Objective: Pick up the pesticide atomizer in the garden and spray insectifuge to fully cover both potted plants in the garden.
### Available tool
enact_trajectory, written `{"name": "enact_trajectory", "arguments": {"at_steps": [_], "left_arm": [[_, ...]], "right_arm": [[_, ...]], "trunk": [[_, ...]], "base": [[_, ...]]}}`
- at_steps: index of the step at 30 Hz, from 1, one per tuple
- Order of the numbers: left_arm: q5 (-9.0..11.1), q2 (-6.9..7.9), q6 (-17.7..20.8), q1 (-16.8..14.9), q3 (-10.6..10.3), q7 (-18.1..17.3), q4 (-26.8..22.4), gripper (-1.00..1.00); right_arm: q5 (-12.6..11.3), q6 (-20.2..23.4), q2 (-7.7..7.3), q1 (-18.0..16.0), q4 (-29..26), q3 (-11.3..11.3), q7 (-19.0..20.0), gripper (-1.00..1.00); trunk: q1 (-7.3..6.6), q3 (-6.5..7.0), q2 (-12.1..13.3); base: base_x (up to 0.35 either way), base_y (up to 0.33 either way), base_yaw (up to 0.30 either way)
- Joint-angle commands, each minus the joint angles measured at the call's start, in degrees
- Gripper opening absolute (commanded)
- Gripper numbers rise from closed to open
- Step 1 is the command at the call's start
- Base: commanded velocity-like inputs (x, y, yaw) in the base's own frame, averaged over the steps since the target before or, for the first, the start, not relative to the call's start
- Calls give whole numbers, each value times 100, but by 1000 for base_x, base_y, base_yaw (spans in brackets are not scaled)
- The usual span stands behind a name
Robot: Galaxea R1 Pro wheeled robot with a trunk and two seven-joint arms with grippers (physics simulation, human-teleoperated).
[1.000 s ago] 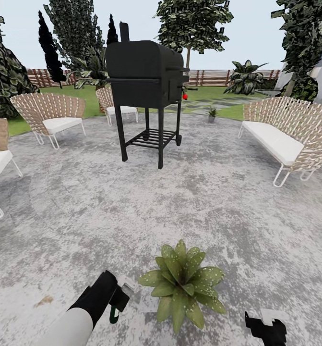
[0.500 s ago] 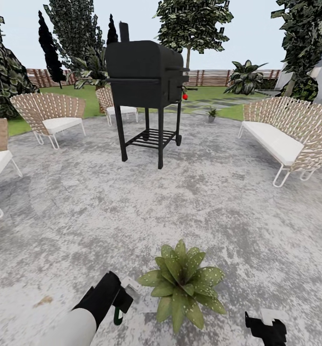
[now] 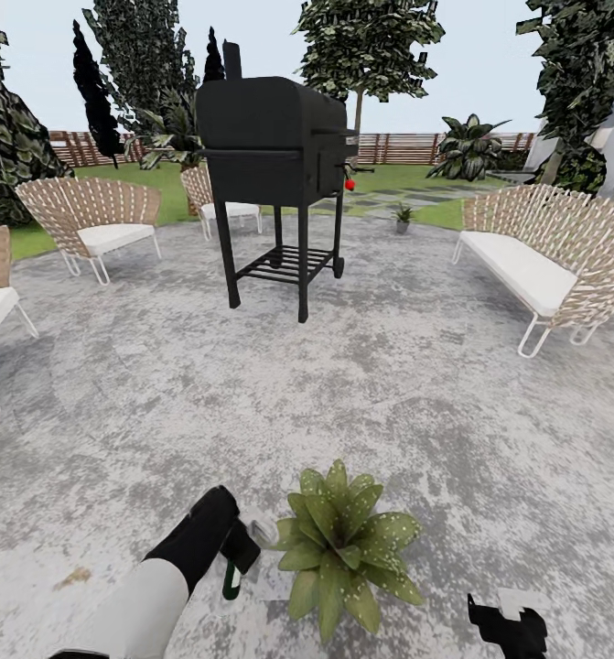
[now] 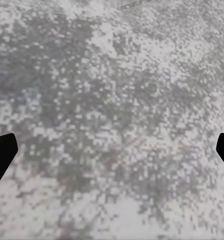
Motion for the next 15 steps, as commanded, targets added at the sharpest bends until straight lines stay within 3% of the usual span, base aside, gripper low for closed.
{"name": "enact_trajectory", "arguments": {"at_steps": [1,4,10,15], "left_arm": [[-144,13,24,-13,-29,-188,-233,-100],[-259,20,41,-21,-43,-291,-455,-100],[-290,17,50,-30,-45,-303,-488,-100],[-275,-4,398,-95,-50,-303,-493,-100]], "right_arm": [[61,-19,-1,-7,11,-30,-30,100],[61,-19,-1,-6,12,-30,-34,100],[69,-19,-9,-9,12,-30,-33,100],[70,-19,-10,-7,12,-30,-30,100]], "trunk": [[-1,-5,-2],[-1,-5,-2],[-1,-5,-2],[-1,-5,-2]], "base": [[0,0,0],[0,0,0],[-9,-4,0],[-229,-134,0]]}}
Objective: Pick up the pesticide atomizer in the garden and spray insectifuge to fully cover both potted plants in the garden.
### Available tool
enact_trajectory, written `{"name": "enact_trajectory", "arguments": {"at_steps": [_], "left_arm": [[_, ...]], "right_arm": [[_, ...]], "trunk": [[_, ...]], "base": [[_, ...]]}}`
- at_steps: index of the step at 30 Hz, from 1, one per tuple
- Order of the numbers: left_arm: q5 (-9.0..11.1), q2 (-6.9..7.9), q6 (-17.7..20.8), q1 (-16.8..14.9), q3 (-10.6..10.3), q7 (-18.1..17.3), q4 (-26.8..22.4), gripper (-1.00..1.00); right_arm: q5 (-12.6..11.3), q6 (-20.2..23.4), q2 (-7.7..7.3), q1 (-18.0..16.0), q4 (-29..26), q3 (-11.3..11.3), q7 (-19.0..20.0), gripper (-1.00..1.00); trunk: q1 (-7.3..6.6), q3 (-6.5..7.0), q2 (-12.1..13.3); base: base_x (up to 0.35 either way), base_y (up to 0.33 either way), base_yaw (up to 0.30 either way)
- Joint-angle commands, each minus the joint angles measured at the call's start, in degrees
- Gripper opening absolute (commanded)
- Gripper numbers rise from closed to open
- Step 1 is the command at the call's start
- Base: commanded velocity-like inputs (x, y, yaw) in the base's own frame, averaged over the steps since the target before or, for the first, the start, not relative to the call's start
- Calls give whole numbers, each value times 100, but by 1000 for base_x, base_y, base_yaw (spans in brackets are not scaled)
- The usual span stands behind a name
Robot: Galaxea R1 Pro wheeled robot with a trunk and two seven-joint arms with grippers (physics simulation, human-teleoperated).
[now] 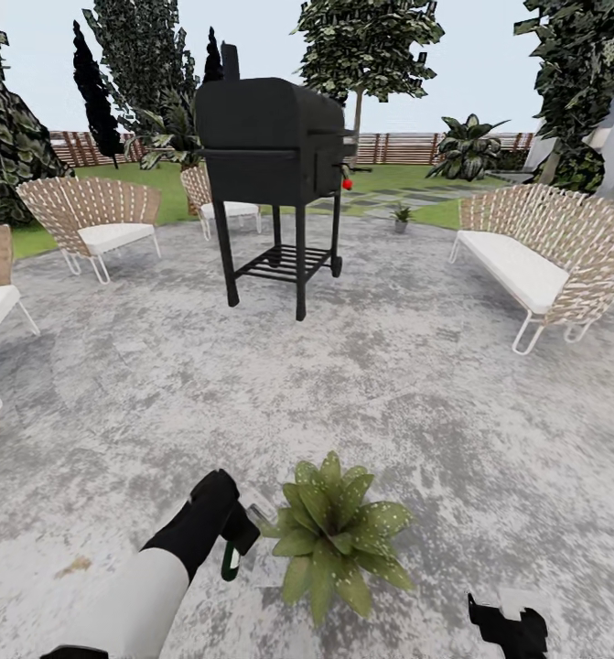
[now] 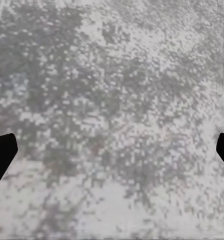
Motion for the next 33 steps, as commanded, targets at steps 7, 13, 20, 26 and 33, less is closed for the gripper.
{"name": "enact_trajectory", "arguments": {"at_steps": [7,13,20,26,33], "left_arm": [[-51,14,173,-115,-9,-63,-7,-100],[-220,74,191,-599,-466,-659,61,-100],[-1123,109,281,-570,-591,-1426,77,-100],[-1161,112,349,-562,-595,-1437,61,-100],[-1162,111,359,-562,-595,-1437,35,-100]], "right_arm": [[53,-19,-1,-6,11,-31,-28,100],[52,-19,7,-4,11,-31,-28,100],[52,-19,17,-3,11,-24,-28,100],[52,-19,17,-5,11,-30,-28,100],[57,-19,30,-3,11,-22,-28,100]], "trunk": [[-3,-5,-2],[-3,-5,-2],[-3,-5,-2],[-3,-5,-2],[-3,-5,-2]], "base": [[-36,-227,0],[0,-17,36],[0,0,254],[0,0,244],[156,-148,9]]}}
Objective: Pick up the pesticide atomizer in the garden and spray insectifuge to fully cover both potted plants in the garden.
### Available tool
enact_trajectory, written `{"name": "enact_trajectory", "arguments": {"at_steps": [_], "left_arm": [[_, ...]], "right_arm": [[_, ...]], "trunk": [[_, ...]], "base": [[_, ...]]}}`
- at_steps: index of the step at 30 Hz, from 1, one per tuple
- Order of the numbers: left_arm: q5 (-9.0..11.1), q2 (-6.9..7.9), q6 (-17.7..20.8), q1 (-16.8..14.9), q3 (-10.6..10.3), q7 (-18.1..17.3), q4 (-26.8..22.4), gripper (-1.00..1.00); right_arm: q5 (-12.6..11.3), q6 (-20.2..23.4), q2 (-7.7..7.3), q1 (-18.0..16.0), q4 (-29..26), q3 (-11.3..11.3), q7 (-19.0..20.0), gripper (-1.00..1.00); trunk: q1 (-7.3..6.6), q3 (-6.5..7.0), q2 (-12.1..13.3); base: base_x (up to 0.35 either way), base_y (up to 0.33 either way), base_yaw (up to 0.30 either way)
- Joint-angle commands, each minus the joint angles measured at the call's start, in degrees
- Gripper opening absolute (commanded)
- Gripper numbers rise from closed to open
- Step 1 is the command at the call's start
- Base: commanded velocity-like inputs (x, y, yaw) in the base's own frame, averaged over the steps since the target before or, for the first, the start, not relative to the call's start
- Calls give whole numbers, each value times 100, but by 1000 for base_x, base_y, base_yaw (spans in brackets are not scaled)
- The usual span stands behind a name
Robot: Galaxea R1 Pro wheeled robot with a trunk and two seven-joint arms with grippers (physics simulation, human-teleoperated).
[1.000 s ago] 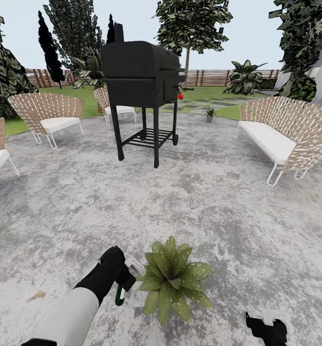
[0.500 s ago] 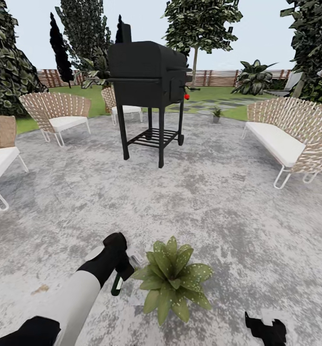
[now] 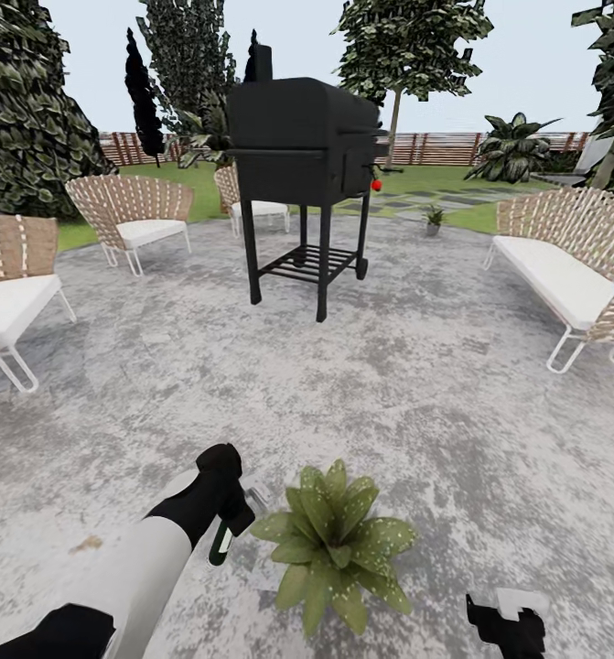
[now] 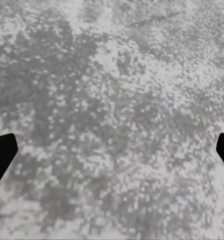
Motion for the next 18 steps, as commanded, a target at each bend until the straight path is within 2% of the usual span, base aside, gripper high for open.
{"name": "enact_trajectory", "arguments": {"at_steps": [1,4,9,14,18], "left_arm": [[-53,0,26,-3,-5,-57,-8,-100],[-53,0,26,4,1,-54,-10,-100],[-53,0,26,-1,-5,-48,-5,-100],[-53,0,26,-2,2,-48,-2,-100],[-53,0,26,-3,3,-44,-1,-100]], "right_arm": [[60,-19,2,-5,11,-31,-30,100],[60,-19,4,-7,11,-31,-30,100],[62,-19,12,-4,11,-31,-25,100],[64,-19,13,-5,11,-31,-27,100],[64,-19,21,-5,11,-31,-23,100]], "trunk": [[1,-5,-2],[1,-5,-2],[1,-5,-2],[1,-5,-2],[1,-5,-2]], "base": [[162,-234,0],[-13,-250,0],[-21,-18,22],[-1,-1,216],[0,0,37]]}}
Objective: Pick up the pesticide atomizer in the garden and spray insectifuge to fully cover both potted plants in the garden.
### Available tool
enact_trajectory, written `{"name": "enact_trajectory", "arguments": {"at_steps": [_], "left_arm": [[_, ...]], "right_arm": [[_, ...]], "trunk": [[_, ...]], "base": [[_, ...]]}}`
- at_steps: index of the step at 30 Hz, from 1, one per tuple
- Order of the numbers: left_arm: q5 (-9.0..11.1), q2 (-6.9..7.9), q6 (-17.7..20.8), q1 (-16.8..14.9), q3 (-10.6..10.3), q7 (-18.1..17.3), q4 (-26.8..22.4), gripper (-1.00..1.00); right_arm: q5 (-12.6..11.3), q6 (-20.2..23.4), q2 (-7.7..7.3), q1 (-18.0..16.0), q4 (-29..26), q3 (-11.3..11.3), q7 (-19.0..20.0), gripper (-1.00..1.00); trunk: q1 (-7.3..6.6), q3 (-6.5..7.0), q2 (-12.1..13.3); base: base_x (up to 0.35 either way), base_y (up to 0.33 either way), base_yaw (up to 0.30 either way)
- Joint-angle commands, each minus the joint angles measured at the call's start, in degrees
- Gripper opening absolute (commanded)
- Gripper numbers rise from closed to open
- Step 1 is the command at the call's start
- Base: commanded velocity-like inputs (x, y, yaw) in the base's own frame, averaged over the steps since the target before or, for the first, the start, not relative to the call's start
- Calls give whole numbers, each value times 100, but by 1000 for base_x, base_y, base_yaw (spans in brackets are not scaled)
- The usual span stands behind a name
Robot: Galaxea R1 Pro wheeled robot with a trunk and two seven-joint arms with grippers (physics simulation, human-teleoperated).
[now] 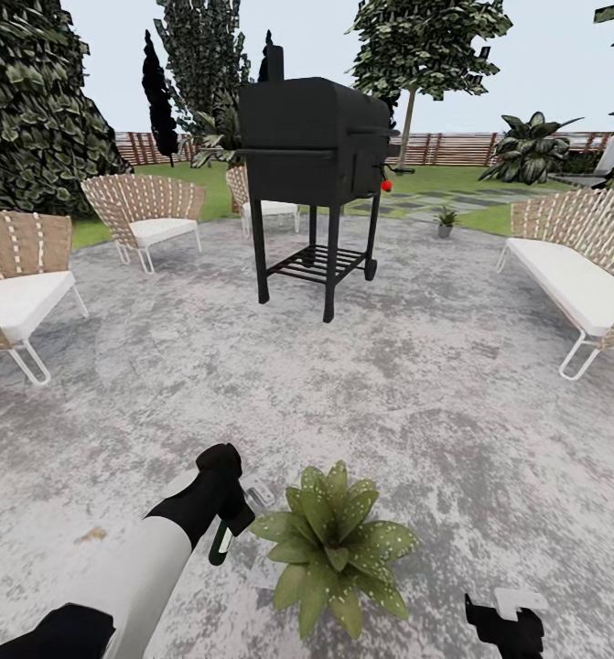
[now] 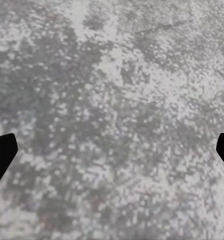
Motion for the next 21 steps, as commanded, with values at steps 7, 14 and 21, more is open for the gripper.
{"name": "enact_trajectory", "arguments": {"at_steps": [7,14,21], "left_arm": [[-50,0,25,-3,-7,-50,2,-100],[-50,0,25,3,-14,-50,27,-100],[-32,6,17,81,-15,-41,43,-100]], "right_arm": [[61,-20,-4,-7,11,-30,-32,100],[61,-20,-1,-8,11,-30,-30,100],[61,-20,-9,-9,9,-30,-30,100]], "trunk": [[-1,-5,-2],[-1,-5,-2],[-1,-5,-2]], "base": [[-68,-47,1],[-149,-213,130],[-4,-108,133]]}}
